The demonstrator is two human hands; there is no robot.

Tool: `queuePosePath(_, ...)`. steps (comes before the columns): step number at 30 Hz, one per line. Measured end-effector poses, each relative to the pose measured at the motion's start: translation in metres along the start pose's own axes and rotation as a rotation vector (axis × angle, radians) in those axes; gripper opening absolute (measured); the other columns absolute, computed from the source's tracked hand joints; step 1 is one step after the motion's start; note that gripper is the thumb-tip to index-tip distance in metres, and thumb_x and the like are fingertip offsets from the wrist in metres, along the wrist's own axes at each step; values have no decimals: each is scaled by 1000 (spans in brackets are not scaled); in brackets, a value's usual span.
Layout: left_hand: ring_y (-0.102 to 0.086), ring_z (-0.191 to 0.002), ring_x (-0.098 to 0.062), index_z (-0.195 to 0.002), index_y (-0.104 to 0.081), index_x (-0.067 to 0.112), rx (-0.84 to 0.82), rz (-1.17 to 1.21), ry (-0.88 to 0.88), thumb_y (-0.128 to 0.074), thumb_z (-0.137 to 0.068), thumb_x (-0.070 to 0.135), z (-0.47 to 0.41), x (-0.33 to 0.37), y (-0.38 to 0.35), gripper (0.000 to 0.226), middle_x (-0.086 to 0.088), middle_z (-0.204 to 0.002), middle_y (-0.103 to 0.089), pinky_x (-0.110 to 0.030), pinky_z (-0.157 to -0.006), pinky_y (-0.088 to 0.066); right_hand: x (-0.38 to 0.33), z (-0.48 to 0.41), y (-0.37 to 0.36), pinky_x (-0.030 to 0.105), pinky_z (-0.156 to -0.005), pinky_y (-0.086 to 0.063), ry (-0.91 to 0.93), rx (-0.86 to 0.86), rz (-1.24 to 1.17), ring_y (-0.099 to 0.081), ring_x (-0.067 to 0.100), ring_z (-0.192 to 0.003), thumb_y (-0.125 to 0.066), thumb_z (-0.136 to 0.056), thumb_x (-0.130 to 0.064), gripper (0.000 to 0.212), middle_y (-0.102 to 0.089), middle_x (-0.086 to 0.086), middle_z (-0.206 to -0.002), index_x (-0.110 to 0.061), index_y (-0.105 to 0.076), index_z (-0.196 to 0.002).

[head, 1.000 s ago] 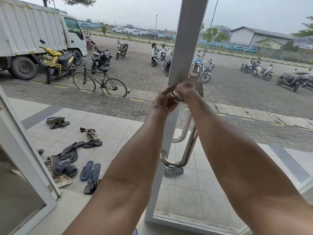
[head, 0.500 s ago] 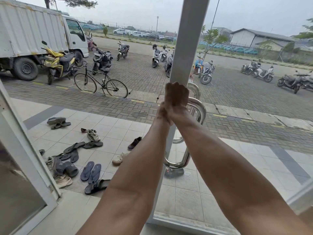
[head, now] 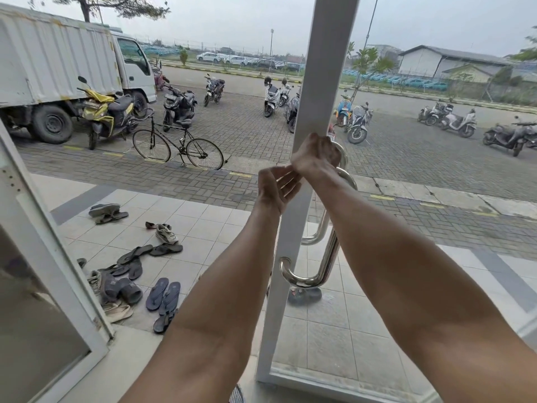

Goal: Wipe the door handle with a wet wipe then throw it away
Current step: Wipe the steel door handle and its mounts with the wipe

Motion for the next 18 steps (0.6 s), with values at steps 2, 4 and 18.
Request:
queuePosePath(2,-65,-82,-23,-84,-65,6,9,-16,-6,-40,-90,21,-6,5,8,30,-9,-81,-71,-32,-80,-52,0,2,-1,33,-76,-54,-25,0,7,-67,22,-86,-60,-90,-22,12,-72,4,-93,-14,-69,-90)
queuePosePath(4,-65,-79,-21,-89,-66,8,2,-80,2,-41,-91,27,-9,6,10,32,-7,-81,-70,-30,-73,-51,-5,5,-3,34,-81,-48,-14,44,34,-66,19,-82,-55,-94,-21,18,-71,0,-86,-18,-66,-80)
queuePosePath(18,-70,-93,-9,-102,-74,12,292,-839,-663,-64,-78,4,-11,-10,18,27,-6,-101,-75,-23,-84,-57,-4,5,-11,34,-87,-41,28,-161,179,-52,17,-78,-55,-93,-27,11,-57,-4,-79,-20,-63,-94)
Point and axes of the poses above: each hand's wrist, its own z-axis away from the middle knuckle, its own y-axis out of the back of the hand, x = y × z, the point moved 4 cm from there along -z, towards the middle knuckle
